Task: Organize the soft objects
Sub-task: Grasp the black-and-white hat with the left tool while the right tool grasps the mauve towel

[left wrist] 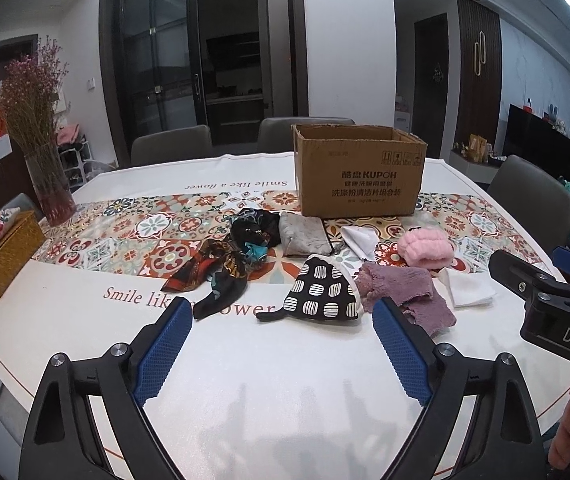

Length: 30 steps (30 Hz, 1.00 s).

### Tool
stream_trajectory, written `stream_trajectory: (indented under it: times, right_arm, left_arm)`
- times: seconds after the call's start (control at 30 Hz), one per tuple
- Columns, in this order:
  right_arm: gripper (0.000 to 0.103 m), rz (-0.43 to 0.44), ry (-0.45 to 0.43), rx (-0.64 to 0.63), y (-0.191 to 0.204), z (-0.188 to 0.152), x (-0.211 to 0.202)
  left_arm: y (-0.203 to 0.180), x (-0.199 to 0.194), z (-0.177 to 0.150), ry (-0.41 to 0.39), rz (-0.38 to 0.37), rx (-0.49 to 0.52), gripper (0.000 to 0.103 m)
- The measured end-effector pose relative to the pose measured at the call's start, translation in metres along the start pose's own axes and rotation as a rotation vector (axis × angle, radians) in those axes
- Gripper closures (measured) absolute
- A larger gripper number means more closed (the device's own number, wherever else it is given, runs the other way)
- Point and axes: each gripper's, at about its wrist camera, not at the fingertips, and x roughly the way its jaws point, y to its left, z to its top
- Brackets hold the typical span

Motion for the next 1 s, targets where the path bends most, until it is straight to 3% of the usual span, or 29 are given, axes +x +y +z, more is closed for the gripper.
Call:
stream_trajectory:
  times: [0.53,1.0]
  right_arm:
    - [0.004,0.028,0.079,0.007,-0.006,0.003,0.069]
    - [0.017,0.097,0.155,-0.008,-0.018,-0.004,0.125]
  left_arm:
    - [-0.013,0.059,0.007,0.064,-0.031,0.05,0.018]
    - [-0.039,0.094,-0.004,0.099,-0.049,0.116,0.022]
